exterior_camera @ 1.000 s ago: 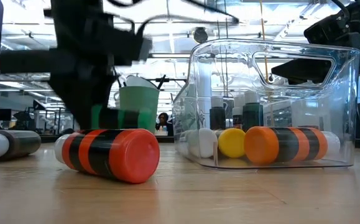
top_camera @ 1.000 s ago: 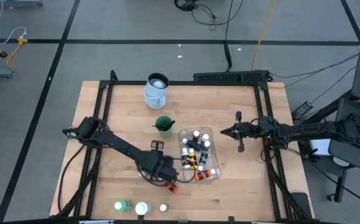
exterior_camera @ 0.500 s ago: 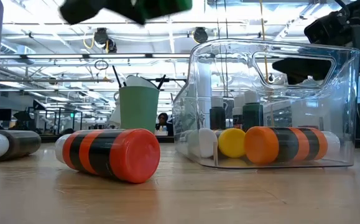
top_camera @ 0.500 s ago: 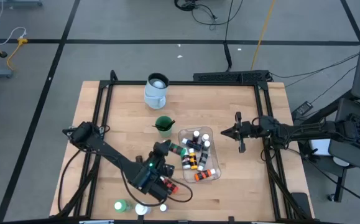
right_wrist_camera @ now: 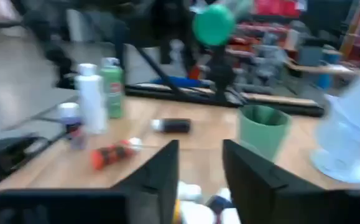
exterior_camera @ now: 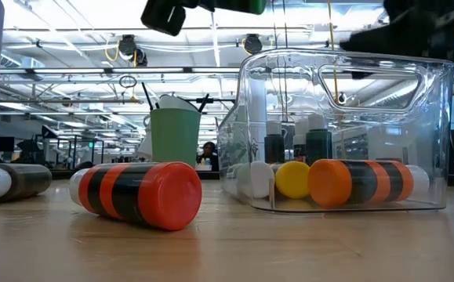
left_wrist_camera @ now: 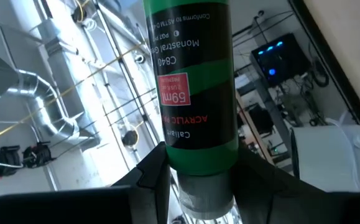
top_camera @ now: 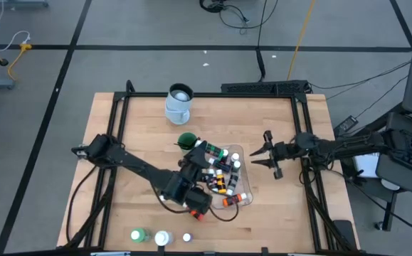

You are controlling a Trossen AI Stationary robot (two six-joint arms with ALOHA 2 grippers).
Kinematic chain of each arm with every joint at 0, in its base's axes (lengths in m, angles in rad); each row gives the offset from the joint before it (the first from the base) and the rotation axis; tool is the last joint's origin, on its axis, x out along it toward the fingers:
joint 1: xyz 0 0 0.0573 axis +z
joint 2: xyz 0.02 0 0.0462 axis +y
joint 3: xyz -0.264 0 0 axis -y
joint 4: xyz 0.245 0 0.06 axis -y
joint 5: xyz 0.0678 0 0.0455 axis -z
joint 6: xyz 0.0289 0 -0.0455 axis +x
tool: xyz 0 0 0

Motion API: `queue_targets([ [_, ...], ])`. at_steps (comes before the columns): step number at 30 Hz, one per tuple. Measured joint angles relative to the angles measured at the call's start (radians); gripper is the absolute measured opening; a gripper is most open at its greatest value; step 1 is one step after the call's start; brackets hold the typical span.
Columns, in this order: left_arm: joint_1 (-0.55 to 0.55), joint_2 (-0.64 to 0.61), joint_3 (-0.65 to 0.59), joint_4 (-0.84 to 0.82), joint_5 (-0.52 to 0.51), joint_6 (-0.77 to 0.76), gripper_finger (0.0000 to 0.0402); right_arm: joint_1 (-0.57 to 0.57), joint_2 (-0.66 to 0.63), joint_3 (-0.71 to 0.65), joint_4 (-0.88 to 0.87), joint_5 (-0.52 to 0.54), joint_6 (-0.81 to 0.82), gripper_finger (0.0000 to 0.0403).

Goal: Pick & Place Paint Supplies
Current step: Put the small green paint bottle into the transparent bin

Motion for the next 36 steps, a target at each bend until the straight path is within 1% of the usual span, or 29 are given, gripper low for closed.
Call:
queue_targets([
  [2,0.007,0.0,0.0,0.007,0.001,0.008,0.0122,0.019,0.032,0.027,-0.015,0.076,0.009,0.0132],
  [4,0.008,0.0,0.0,0.007,0.001,0.011,0.0122,0.018,0.055,0.074,-0.008,0.091,0.046,0.0159],
  [7,0.008,0.0,0.0,0.02,0.001,0.009,0.0122,0.01,0.11,0.144,-0.076,0.028,0.099,0.0191],
  [9,0.01,0.0,0.0,0.062,0.017,-0.016,0.0122,0.011,0.153,0.174,-0.11,-0.017,0.084,0.0207],
  [10,0.011,0.0,0.0,0.093,0.046,-0.033,0.0122,0.019,0.173,0.184,-0.111,-0.033,0.051,0.0214],
  [12,0.012,-0.006,0.0,0.145,0.14,-0.072,0.0122,0.047,0.21,0.198,-0.094,-0.02,-0.045,0.0226],
  [14,0.009,-0.021,-0.002,0.174,0.262,-0.114,0.0122,0.085,0.25,0.198,-0.082,0.067,-0.168,0.0235],
  [16,0.006,-0.04,-0.001,0.219,0.401,-0.165,0.0122,0.125,0.286,0.198,-0.08,0.185,-0.266,0.0243],
  [18,0.004,-0.057,0.0,0.238,0.53,-0.232,0.0122,0.16,0.318,0.197,-0.047,0.294,-0.339,0.0249],
  [20,0.006,-0.072,-0.001,0.253,0.635,-0.307,0.0122,0.188,0.345,0.197,-0.016,0.355,-0.373,0.0253],
  [23,0.022,-0.103,-0.001,0.291,0.795,-0.408,0.0122,0.219,0.382,0.197,0.078,0.374,-0.397,0.0258],
  [25,0.035,-0.105,0.001,0.349,0.875,-0.455,0.0122,0.245,0.397,0.197,0.116,0.384,-0.438,0.026],
  [27,0.044,-0.1,-0.001,0.383,0.937,-0.486,0.0122,0.269,0.422,0.197,0.178,0.384,-0.49,0.0263],
  [30,0.058,-0.098,-0.001,0.438,1.002,-0.481,0.0122,0.299,0.457,0.197,0.285,0.387,-0.547,0.0264],
  [33,0.068,-0.094,0.0,0.448,0.994,-0.475,0.0122,0.319,0.487,0.198,0.376,0.378,-0.58,0.0264],
  [36,0.084,-0.091,-0.001,0.441,0.995,-0.473,0.0122,0.332,0.51,0.198,0.457,0.325,-0.594,0.0265],
])
